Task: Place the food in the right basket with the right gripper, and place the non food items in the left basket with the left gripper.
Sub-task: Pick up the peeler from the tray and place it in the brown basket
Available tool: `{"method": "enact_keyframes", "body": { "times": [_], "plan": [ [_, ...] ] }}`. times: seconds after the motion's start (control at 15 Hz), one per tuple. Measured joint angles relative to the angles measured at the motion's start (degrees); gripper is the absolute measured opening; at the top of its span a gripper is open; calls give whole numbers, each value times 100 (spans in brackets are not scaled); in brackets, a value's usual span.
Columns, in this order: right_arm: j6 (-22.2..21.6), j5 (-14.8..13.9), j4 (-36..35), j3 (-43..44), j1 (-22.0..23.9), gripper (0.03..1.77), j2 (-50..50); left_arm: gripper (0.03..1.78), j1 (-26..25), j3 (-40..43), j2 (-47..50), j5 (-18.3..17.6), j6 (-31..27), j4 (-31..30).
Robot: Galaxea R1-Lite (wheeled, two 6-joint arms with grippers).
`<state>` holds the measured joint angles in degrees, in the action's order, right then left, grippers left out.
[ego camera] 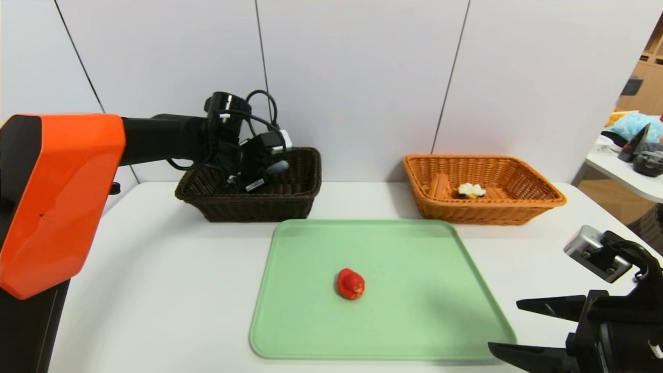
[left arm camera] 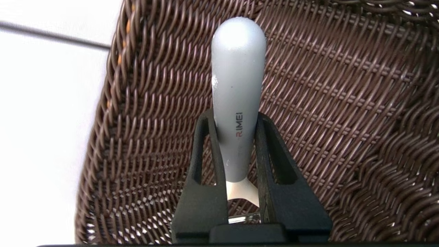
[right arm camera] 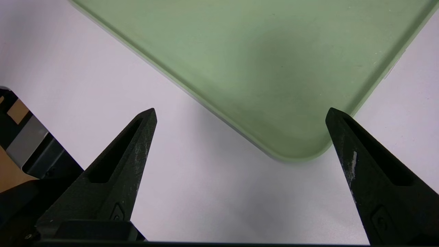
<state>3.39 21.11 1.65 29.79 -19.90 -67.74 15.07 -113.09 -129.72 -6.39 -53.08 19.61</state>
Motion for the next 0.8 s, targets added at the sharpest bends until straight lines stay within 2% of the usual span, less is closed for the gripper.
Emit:
{"method": "enact_keyframes", "body": {
  "times": [0.4, 0.47, 0.67, 0.8],
  "plan": [
    [0, 0, -9, 0, -2, 170, 5, 28, 23, -57, -2, -6, 223, -83],
    [2, 0, -7, 0, -5, 170, 5, 35, 30, -59, -2, -6, 230, -71],
    [0, -1, -13, 0, -2, 170, 5, 77, 34, -63, 17, -6, 295, -83],
    [0, 2, -13, 0, 0, 170, 7, 98, 44, -63, 41, -9, 377, -93]
  ]
}}
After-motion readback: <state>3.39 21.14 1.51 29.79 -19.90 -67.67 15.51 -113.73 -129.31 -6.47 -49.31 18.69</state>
